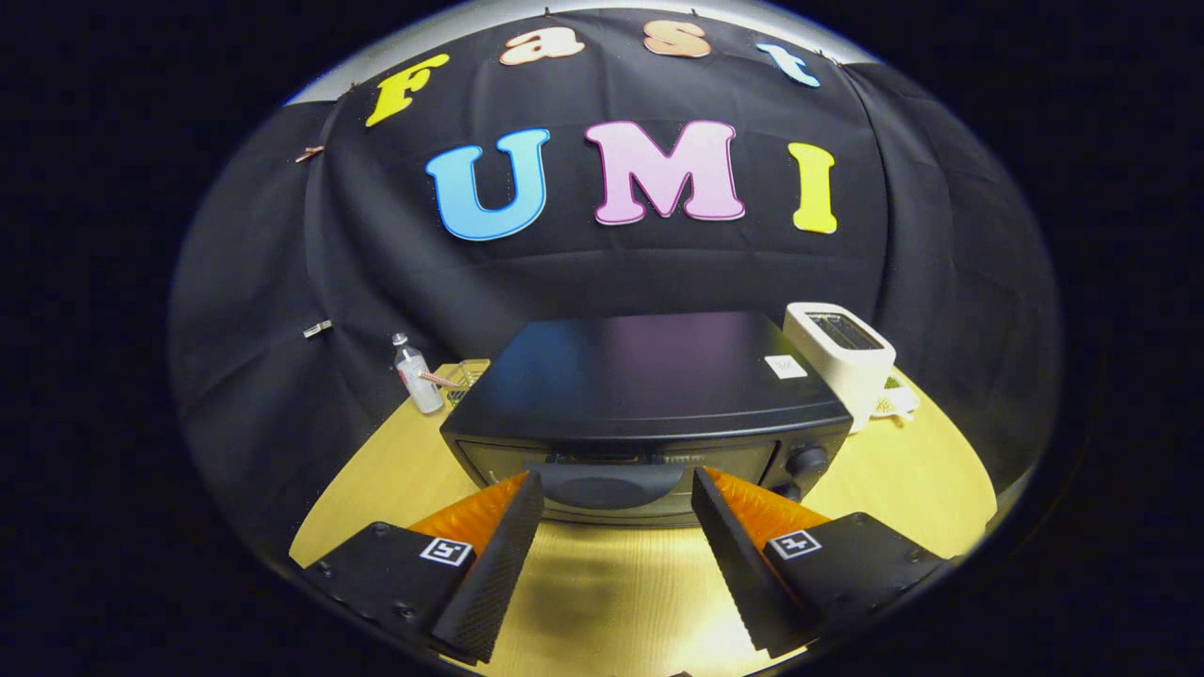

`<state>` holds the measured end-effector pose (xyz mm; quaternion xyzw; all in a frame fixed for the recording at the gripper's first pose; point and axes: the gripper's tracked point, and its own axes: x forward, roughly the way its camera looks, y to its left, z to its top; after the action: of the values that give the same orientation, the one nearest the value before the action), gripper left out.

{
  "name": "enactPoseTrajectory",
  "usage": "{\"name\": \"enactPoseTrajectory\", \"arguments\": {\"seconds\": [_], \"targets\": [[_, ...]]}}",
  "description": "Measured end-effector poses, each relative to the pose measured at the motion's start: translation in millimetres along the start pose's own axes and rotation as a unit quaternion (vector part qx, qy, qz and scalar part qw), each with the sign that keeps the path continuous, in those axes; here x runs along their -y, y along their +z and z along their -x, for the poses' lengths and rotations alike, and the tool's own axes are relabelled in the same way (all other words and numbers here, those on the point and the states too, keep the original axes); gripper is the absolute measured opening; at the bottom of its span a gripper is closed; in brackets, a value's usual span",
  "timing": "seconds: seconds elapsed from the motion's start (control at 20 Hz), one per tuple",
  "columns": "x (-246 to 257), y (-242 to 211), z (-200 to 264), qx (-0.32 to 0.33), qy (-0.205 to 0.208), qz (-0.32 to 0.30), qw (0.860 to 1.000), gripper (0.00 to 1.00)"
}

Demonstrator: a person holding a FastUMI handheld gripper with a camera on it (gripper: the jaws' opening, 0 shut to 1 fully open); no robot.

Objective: Open the toaster oven, put the food inside, and close the toaster oven door.

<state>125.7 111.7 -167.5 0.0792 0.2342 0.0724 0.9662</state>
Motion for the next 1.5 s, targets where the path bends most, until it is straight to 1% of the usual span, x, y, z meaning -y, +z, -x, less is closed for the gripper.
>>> {"name": "enactPoseTrajectory", "arguments": {"seconds": [0.15, 0.25, 0.45, 0.6, 0.7, 0.85, 1.0, 1.05, 1.25, 1.4, 1.5], "targets": [[7.2, 20.9, 15.6, 0.027, 0.012, 0.016, 0.999, 0.98], [11.1, 38.2, 26.2, 0.052, 0.024, 0.012, 0.998, 0.98], [20.9, 60.3, 48.1, 0.074, 0.048, 0.007, 0.996, 0.98], [31.5, 73.5, 75.2, 0.105, 0.047, 0.030, 0.993, 0.98], [33.1, 79.5, 96.5, 0.122, 0.046, 0.026, 0.991, 0.98], [37.5, 94.0, 120.5, 0.147, 0.035, 0.008, 0.988, 0.98], [45.1, 92.2, 135.1, 0.151, 0.002, -0.009, 0.988, 0.97], [47.3, 97.7, 142.3, 0.162, -0.011, -0.008, 0.987, 0.98], [41.1, 116.5, 173.4, 0.195, -0.046, 0.038, 0.979, 0.98], [43.0, 133.4, 192.4, 0.201, -0.055, 0.031, 0.977, 0.97], [46.6, 142.8, 199.5, 0.205, -0.050, 0.017, 0.977, 0.97]]}}
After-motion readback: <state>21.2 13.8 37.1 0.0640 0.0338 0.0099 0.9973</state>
